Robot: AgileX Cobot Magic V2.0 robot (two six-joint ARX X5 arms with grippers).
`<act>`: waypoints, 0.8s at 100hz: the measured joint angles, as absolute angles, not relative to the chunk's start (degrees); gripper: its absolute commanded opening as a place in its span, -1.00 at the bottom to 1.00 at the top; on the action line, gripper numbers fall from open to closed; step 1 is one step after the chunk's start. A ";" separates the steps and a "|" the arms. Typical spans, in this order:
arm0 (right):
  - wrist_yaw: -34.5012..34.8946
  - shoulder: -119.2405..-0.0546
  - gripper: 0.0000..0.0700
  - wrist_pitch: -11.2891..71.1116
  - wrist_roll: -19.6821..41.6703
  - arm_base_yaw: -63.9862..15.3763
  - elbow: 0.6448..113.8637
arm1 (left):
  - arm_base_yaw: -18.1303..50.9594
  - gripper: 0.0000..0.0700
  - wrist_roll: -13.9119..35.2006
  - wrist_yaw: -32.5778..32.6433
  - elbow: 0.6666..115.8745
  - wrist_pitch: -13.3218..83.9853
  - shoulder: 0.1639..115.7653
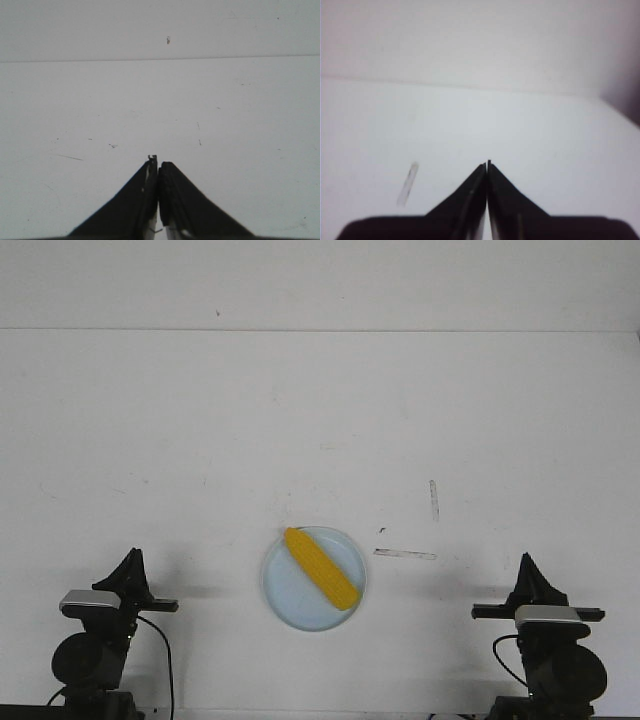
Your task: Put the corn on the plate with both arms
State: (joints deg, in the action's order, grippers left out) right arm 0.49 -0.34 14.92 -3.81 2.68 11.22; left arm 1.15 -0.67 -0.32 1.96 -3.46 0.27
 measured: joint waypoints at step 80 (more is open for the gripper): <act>0.43 -0.10 -0.98 2.92 -2.98 2.66 0.82 | 1.15 -1.00 -0.67 -0.32 1.96 -3.46 0.27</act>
